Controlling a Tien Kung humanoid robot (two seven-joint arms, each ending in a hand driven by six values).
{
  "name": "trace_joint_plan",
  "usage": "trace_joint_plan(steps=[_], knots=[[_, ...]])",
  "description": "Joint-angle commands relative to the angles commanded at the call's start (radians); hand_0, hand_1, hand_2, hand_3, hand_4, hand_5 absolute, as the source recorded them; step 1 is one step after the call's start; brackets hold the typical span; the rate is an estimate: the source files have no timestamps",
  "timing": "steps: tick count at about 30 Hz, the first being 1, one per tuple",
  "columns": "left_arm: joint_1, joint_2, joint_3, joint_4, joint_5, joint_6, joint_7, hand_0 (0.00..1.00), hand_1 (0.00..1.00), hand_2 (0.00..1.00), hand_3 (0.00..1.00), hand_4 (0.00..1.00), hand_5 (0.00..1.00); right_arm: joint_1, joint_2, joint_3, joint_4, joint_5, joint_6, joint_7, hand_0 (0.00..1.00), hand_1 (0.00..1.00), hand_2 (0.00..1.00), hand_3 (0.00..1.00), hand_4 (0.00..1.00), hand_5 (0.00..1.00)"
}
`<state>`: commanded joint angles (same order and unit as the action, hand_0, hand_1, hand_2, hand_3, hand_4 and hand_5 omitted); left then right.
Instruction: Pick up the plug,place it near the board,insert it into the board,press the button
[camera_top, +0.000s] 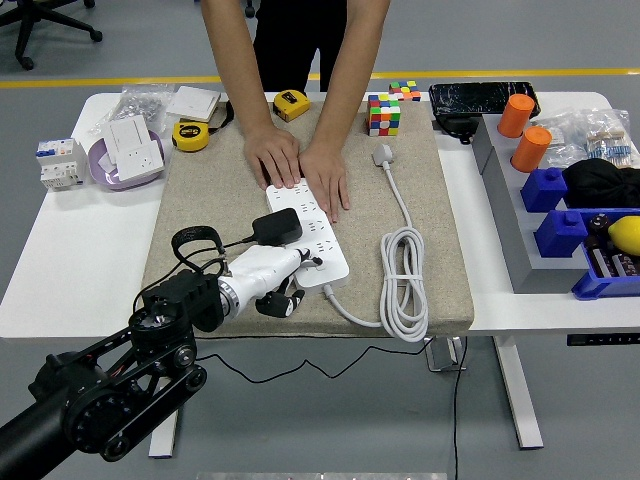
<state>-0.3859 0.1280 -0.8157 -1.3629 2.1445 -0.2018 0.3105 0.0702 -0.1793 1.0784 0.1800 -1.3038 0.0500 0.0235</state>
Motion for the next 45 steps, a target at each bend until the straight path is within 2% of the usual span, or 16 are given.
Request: trace_joint_plan(steps=[6,8,12,13,14,20,27,30,31,33,34,36,37,42,43,45], knots=[[-0.001,-0.002,0.004,0.002,0.0,-0.009,0.006,0.171,0.013,0.146,0.798,0.517,0.002,-0.003,0.0,0.006,0.0,-0.004,0.0,-0.001,0.928,0.848,0.788,0.816,0.998,0.845],[-0.003,-0.002,0.005,0.003,0.001,-0.011,0.008,0.171,0.01,0.146,0.767,0.515,0.002,-0.003,0.0,0.007,0.0,-0.005,0.0,-0.002,0.927,0.849,0.789,0.817,0.998,0.845],[-0.009,-0.001,0.009,0.005,0.002,-0.044,0.03,0.171,0.01,0.146,0.767,0.515,0.002,-0.002,0.001,0.008,0.0,-0.004,0.0,-0.001,0.927,0.849,0.789,0.817,0.998,0.845],[-0.01,-0.001,0.01,0.006,0.003,-0.058,0.039,0.171,0.01,0.146,0.676,0.504,0.002,-0.002,0.001,0.009,0.0,-0.004,0.0,-0.002,0.927,0.849,0.789,0.817,0.998,0.845],[-0.012,-0.001,0.011,0.007,0.004,-0.07,0.047,0.171,0.01,0.146,0.676,0.504,0.002,-0.002,0.001,0.009,0.0,-0.004,0.0,-0.002,0.927,0.849,0.789,0.817,0.998,0.845],[-0.015,0.001,0.01,0.007,0.008,-0.077,0.051,0.172,0.01,0.146,0.675,0.495,0.002,-0.002,0.002,0.008,0.0,-0.002,0.0,-0.001,0.927,0.849,0.789,0.817,0.998,0.845],[-0.022,0.009,-0.011,-0.045,0.002,-0.086,0.05,0.173,0.012,0.147,0.674,0.482,0.002,-0.002,0.003,0.007,0.0,0.0,0.0,-0.001,0.927,0.849,0.789,0.817,0.998,0.845],[-0.033,0.012,-0.038,-0.105,-0.07,-0.105,0.045,0.173,0.012,0.147,0.674,0.482,0.002,-0.002,0.003,0.008,0.0,-0.002,0.0,-0.002,0.927,0.849,0.789,0.817,0.998,0.845],[-0.039,0.01,-0.053,-0.124,-0.095,-0.109,0.037,0.191,0.046,0.174,0.651,0.5,0.002,-0.003,0.003,0.008,0.0,-0.003,0.0,-0.002,0.927,0.849,0.789,0.817,0.998,0.845],[-0.046,0.006,-0.073,-0.141,-0.148,-0.113,0.024,0.191,0.046,0.174,0.651,0.5,0.002,-0.002,0.003,0.007,0.0,-0.003,0.0,-0.002,0.927,0.849,0.789,0.817,0.998,0.845],[-0.051,0.003,-0.085,-0.144,-0.185,-0.107,0.007,0.191,0.046,0.174,0.651,0.5,0.002,-0.002,0.003,0.004,0.0,-0.001,0.0,-0.002,0.927,0.849,0.789,0.817,0.998,0.845],[-0.067,-0.011,-0.115,-0.125,-0.263,-0.063,-0.049,0.191,0.046,0.174,0.651,0.5,0.002,-0.001,0.003,0.005,0.0,-0.004,0.001,-0.003,0.927,0.849,0.789,0.817,0.998,0.845],[-0.074,-0.018,-0.125,-0.11,-0.308,-0.037,-0.078,0.448,0.476,0.543,0.64,0.766,0.082,-0.001,0.004,0.003,0.0,-0.002,0.001,-0.003,0.927,0.849,0.789,0.816,0.998,0.845],[-0.1,-0.068,-0.162,0.026,-0.516,0.142,-0.253,0.448,0.476,0.543,0.64,0.766,0.082,0.001,0.004,-0.012,0.0,0.008,0.001,0.0,0.927,0.849,0.789,0.816,0.998,0.845],[-0.106,-0.084,-0.173,0.059,-0.562,0.172,-0.287,0.726,0.811,0.794,0.817,0.912,0.125,0.002,0.004,-0.012,0.0,0.005,0.002,-0.001,0.926,0.848,0.788,0.817,0.998,0.845],[-0.114,-0.103,-0.188,0.116,-0.646,0.206,-0.33,0.726,0.811,0.794,0.817,0.912,0.125,0.002,0.004,-0.011,0.0,0.003,0.002,-0.002,0.926,0.848,0.788,0.817,0.998,0.845]])
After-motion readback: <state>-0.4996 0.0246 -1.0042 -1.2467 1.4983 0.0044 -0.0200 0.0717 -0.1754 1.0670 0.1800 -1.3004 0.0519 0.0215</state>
